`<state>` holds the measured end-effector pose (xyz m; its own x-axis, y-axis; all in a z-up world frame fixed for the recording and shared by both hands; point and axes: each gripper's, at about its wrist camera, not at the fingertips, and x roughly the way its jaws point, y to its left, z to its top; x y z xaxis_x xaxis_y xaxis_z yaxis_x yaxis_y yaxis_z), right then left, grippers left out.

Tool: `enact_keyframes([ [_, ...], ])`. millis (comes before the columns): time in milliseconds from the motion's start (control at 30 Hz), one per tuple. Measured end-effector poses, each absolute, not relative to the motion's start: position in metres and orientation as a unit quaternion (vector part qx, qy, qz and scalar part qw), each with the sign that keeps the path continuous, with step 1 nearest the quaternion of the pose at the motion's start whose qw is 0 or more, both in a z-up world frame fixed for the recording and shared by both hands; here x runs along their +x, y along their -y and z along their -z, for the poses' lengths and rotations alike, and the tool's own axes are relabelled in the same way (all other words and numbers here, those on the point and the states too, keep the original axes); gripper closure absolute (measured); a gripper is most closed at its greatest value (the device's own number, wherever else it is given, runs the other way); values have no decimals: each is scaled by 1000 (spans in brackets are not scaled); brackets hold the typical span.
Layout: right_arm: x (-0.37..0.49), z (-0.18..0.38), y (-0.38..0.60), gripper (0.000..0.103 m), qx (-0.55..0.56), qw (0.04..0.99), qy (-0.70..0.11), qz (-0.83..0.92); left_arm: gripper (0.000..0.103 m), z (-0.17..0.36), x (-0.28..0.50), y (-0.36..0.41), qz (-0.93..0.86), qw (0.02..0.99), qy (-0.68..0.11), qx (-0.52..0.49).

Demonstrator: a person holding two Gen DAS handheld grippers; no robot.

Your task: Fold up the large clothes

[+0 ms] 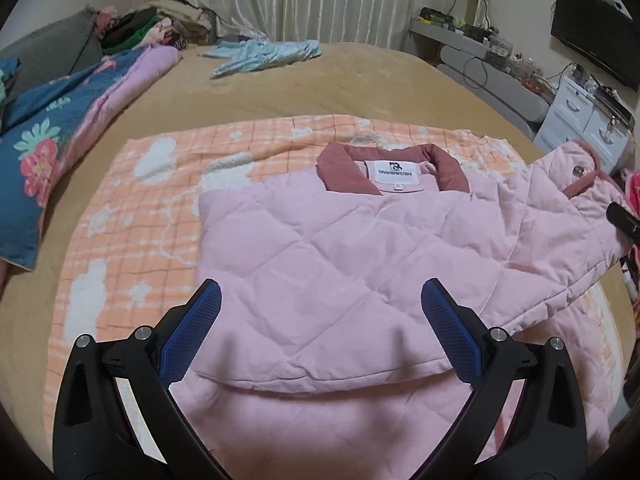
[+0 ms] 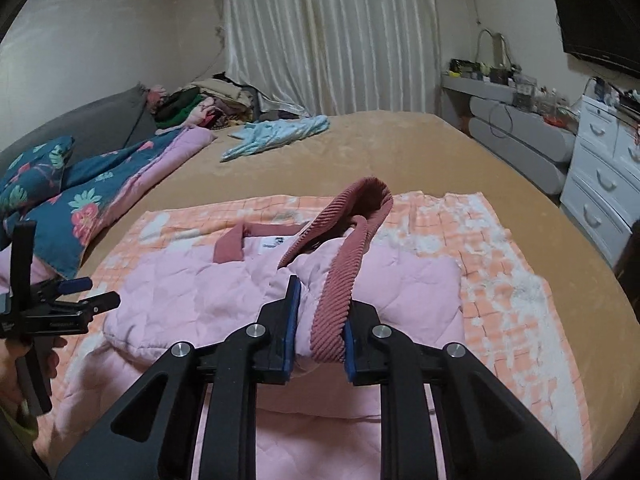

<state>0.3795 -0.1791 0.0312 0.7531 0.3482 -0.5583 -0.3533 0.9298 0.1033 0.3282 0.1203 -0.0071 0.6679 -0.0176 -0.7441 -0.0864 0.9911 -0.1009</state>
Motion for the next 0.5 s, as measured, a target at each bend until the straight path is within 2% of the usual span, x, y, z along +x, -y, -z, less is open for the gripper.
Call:
enact_keyframes([
  [367, 396, 18, 190, 86, 22, 923, -349, -159, 9, 29, 344, -101, -1, 899, -434, -57],
  [500, 397, 30, 193, 82, 27, 919, -363, -150, 9, 35, 346, -96, 0, 896, -440, -51],
])
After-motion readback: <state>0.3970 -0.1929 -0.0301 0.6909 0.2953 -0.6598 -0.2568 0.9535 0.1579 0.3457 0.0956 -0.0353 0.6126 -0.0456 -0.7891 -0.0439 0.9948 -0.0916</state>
